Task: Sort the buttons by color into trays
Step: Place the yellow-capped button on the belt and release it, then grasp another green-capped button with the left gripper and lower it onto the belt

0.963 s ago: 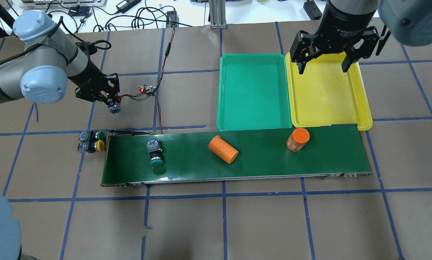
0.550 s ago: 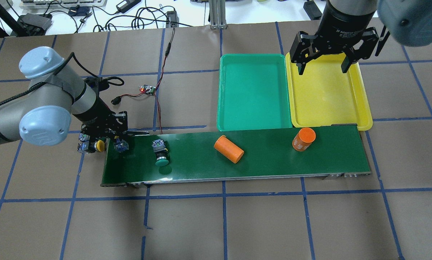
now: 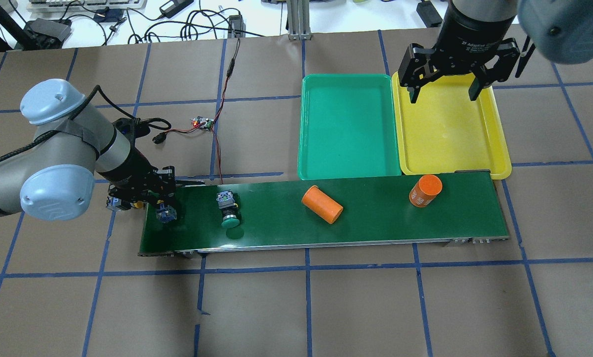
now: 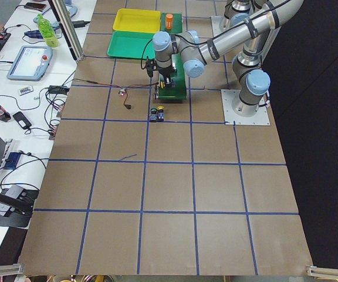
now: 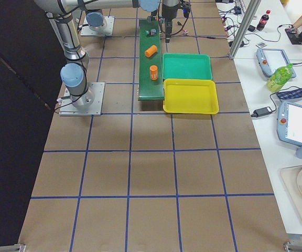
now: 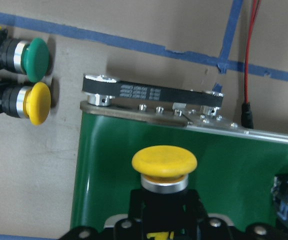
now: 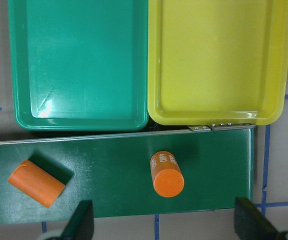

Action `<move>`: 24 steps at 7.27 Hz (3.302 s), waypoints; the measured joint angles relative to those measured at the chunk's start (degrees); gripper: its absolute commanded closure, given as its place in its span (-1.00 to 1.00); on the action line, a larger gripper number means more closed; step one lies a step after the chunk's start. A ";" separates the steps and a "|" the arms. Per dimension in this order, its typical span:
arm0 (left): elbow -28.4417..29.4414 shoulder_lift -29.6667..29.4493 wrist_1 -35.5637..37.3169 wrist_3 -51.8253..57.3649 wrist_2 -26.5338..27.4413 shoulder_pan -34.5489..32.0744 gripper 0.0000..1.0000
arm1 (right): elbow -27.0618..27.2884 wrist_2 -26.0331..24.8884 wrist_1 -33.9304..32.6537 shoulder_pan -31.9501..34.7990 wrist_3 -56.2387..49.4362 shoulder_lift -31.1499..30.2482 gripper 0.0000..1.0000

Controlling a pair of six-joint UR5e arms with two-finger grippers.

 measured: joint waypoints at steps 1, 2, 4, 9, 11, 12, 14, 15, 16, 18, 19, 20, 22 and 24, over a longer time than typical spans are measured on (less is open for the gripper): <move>-0.31 -0.01 0.18 0.92 0.05 0.15 -1.00 | 0.00 0.00 0.00 0.00 0.00 0.00 -1.00; -0.20 0.18 0.13 1.29 0.13 0.43 -1.00 | 0.00 0.00 0.01 -0.02 0.00 0.00 -1.00; 3.07 0.09 -0.12 1.91 0.14 2.03 -1.00 | 0.00 0.00 0.07 -0.07 0.00 0.00 -1.00; 11.28 -11.41 4.07 12.55 0.15 9.45 -1.00 | 0.09 0.00 0.19 -0.24 -0.08 0.01 -1.00; 11.20 -14.88 6.66 15.31 1.67 9.97 -1.00 | 0.09 0.00 0.25 -0.25 -0.09 0.01 -1.00; 11.11 -16.01 7.00 17.24 3.78 10.07 -1.00 | 0.09 0.00 0.26 -0.23 -0.09 0.01 -1.00; 11.42 -17.92 7.50 18.28 5.22 10.15 -1.00 | 0.09 0.00 0.32 -0.20 -0.09 0.00 -1.00; 11.45 -18.66 7.95 18.32 5.32 10.17 -1.00 | 0.12 0.00 0.34 -0.19 -0.09 0.00 -1.00; 11.45 -19.25 8.27 18.36 5.39 10.17 -1.00 | 0.20 0.00 0.34 -0.22 -0.09 0.00 -1.00; 11.04 -20.10 8.62 18.38 5.61 10.18 -1.00 | 0.58 0.00 0.37 -0.24 -0.09 -0.21 -1.00; 10.81 -20.26 8.63 18.39 5.74 10.18 -1.00 | 0.82 0.00 0.40 -0.21 -0.09 -0.35 -1.00; 10.67 -20.32 8.64 18.42 5.85 10.21 -1.00 | 1.21 0.00 0.41 -0.20 -0.07 -0.49 -1.00; 10.40 -20.36 8.59 18.71 5.95 10.73 0.99 | 1.82 0.00 0.36 -0.23 -0.01 -1.00 -1.00; 10.12 -20.36 8.38 18.75 5.84 11.08 1.00 | 2.10 -0.25 0.16 -0.08 -0.02 -1.30 -1.00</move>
